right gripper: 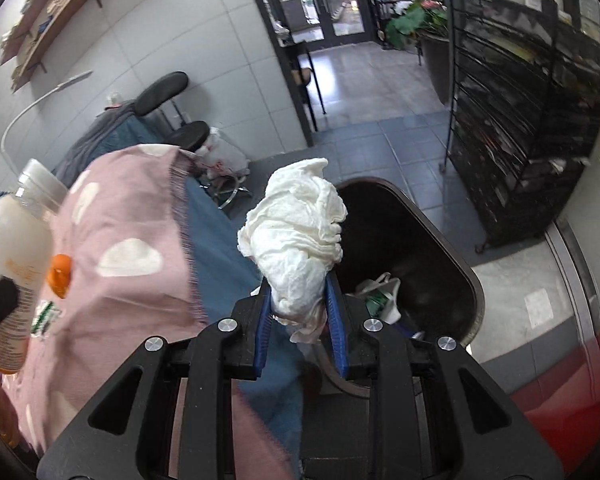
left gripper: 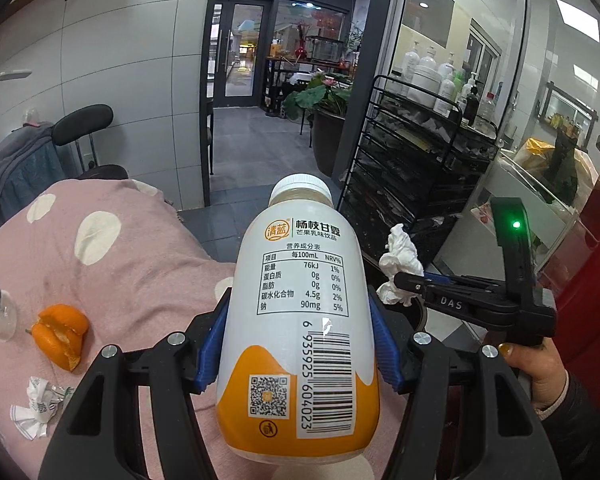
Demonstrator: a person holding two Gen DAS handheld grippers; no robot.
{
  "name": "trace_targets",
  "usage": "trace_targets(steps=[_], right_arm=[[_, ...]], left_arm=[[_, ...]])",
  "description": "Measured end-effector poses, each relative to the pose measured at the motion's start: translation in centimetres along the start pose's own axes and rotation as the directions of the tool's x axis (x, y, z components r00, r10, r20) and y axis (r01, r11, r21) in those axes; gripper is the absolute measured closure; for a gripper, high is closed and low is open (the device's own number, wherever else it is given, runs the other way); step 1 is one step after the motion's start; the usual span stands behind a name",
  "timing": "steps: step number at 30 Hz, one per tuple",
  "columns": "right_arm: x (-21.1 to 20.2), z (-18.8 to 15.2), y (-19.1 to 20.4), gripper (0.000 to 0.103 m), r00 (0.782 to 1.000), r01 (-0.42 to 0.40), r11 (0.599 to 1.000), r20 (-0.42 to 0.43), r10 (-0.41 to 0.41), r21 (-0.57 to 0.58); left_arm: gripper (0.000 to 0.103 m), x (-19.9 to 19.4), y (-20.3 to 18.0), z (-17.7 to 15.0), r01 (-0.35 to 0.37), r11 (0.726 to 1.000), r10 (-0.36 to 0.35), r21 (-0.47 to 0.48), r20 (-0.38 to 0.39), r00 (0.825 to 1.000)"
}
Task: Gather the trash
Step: 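Carry the bottle and tissue over the black bin with both tools, then open the right gripper over the bin to drop the tissue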
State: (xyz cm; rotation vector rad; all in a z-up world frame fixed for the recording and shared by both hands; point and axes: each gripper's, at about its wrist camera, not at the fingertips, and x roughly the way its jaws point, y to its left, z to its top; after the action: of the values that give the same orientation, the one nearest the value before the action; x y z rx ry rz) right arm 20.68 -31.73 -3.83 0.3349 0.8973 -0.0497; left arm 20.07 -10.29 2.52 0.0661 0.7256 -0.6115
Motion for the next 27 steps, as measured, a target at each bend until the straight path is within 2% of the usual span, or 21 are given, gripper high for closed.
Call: trace_targets(steps=[5,12,13,15,17,18,27], right_arm=[[4.3,-1.1,-2.8,0.077,0.995,0.066,0.998,-0.079,-0.065,0.020],[11.3,-2.8,-6.3,0.077,0.972,0.126,0.989,-0.210,-0.106,0.081],[11.9,-3.0,-6.3,0.074,0.968,0.134,0.988,-0.223,-0.113,0.079],[13.1,-3.5,-6.8,0.061,0.967,0.126,0.988,-0.235,-0.100,0.095],[13.3,-3.8,-7.1,0.044,0.967,0.135,0.985,-0.229,-0.108,0.109],[13.2,-4.0,-7.2,0.042,0.968,0.143,0.983,-0.223,-0.115,0.113],[9.8,-4.9,-7.7,0.036,0.978,0.135,0.979,-0.177,-0.108,0.153]], left_arm=[[0.042,1.7,-1.3,0.3,0.018,1.000,-0.018,0.013,-0.027,0.999],[0.042,3.4,-2.4,0.3,0.032,0.999,-0.030,0.029,-0.063,0.998],[0.042,3.7,-2.5,0.3,0.033,0.999,-0.031,0.032,-0.069,0.997],[0.042,4.1,-2.9,0.2,0.034,0.999,-0.030,0.041,-0.080,0.996],[0.042,4.7,-3.2,0.3,0.034,0.998,-0.030,0.048,-0.089,0.996],[0.042,5.0,-3.4,0.3,0.037,0.998,-0.032,0.050,-0.096,0.995],[0.042,8.4,-4.9,1.0,0.064,0.997,-0.056,0.038,-0.166,0.985]])
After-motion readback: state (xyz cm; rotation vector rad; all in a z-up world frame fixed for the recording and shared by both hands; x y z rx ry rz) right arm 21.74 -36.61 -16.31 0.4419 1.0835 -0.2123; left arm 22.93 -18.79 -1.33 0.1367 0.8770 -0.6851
